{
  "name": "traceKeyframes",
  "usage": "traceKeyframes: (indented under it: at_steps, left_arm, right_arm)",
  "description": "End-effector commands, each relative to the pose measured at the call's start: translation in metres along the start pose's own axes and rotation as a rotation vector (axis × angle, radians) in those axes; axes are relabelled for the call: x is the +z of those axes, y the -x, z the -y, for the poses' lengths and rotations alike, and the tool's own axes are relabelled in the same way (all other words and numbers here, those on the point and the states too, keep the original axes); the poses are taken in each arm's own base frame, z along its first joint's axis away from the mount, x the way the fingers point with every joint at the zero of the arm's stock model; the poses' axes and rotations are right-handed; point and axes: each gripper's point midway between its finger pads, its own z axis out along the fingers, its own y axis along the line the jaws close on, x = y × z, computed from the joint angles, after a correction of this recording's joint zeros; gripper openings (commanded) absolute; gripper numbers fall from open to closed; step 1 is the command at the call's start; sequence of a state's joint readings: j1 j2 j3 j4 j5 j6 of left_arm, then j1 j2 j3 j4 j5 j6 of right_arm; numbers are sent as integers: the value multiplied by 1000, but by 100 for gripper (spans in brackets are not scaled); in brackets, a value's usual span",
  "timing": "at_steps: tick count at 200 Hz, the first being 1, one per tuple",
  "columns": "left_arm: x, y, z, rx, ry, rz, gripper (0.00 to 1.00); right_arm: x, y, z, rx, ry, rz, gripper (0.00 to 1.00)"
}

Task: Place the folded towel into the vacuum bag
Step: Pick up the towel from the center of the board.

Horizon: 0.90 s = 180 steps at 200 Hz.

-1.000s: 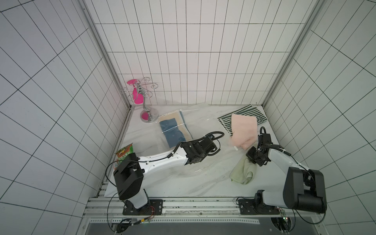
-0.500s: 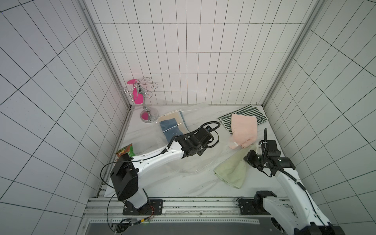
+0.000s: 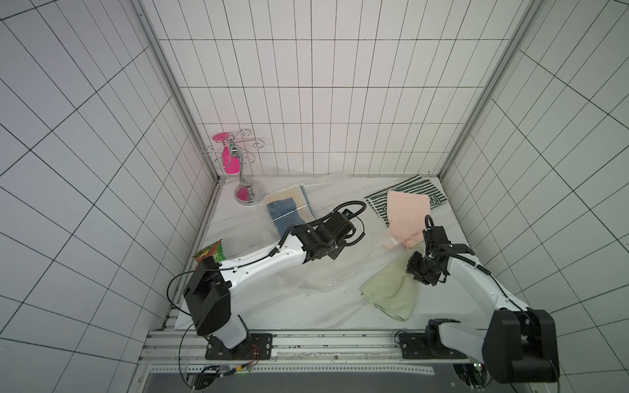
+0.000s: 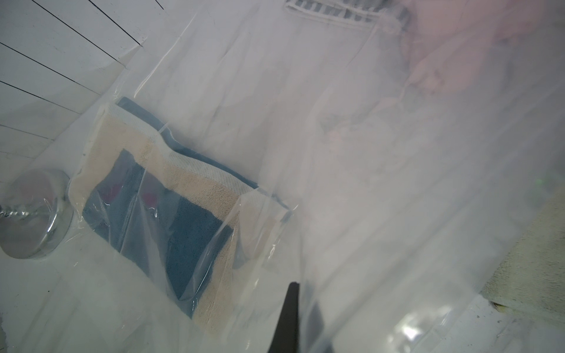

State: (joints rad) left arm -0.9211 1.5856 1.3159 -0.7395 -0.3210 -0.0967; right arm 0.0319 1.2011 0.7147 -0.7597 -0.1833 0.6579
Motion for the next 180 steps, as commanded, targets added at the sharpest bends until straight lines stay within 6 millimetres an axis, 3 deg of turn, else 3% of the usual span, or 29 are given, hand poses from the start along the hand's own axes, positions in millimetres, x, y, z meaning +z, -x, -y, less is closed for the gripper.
traceKeyframes:
  at_steps: [1, 17, 69, 70, 73, 75, 95, 120, 180]
  left_arm:
    - [-11, 9, -10, -52, -18, 51, 0]
    - [-13, 9, -15, -76, -26, 57, 0]
    - [-19, 11, -18, -111, -64, 91, 0]
    - [-19, 11, -19, -112, -65, 91, 0]
    - [-19, 11, -19, -114, -66, 92, 0]
    - [-19, 11, -19, -115, -67, 93, 0]
    - [-21, 11, -21, -125, -74, 99, 0]
    - [-24, 13, -23, -133, -80, 115, 0]
    - [-31, 16, -30, -147, -74, 146, 0]
  right_arm:
    - [-3, 11, -25, 1, 51, -8, 53]
    - [2, 13, -32, -4, 24, -16, 65]
    - [25, 21, -45, -47, -184, 18, 73]
    - [25, 21, -45, -49, -188, 19, 74]
    - [26, 21, -46, -56, -201, 20, 91]
    - [27, 21, -47, -61, -208, 24, 95]
    - [44, 12, -40, -80, -297, -10, 97]
    - [68, -9, -18, -64, -359, -98, 86]
    - [85, -31, -24, 3, -270, -205, 48]
